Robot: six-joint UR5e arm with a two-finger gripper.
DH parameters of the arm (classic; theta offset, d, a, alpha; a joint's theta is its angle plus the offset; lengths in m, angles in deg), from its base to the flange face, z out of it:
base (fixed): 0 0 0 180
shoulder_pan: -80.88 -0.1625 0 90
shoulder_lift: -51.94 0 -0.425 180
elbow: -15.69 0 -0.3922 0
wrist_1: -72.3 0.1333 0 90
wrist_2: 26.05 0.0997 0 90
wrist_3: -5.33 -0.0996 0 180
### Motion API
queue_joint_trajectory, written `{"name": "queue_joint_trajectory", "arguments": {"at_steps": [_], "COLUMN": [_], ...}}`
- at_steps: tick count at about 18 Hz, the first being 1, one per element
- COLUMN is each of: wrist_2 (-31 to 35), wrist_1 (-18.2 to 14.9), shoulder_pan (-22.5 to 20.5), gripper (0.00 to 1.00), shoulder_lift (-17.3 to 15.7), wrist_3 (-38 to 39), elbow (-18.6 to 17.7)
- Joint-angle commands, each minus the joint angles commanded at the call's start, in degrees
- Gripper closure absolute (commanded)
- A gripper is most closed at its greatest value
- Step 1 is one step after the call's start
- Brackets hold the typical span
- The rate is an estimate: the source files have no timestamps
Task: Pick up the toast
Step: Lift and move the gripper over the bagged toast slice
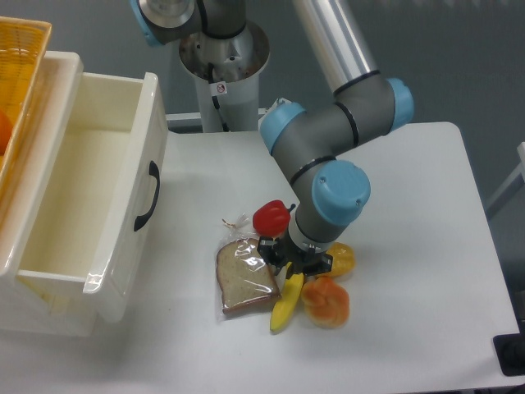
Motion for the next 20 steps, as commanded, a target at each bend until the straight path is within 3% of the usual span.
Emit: {"name": "queue_joint_trajectory", "arguments": {"at_steps": [6,9,12,15,18,20], "wrist_2": [1.76,1.67,2.8,4.04,4.04,3.87], "wrist_1": [-0.18,-0.18,-0.53,-0.79,-0.79,-0.7], "shoulder_pan": [1.93,2.55,2.81,2.64,2.9,3.16], "gripper": [0.0,0.0,0.0,0.0,0.0,0.0], "shoulder_lift": [-1.94,-0.37,-1.06,-2.64,-2.74,-2.12], "wrist_3": [-2.92,6.19,16.14,21.07,28.62,29.43], "elbow": [-1.41,-1.5,-5.34,-10.01,-11.52,-12.04]}}
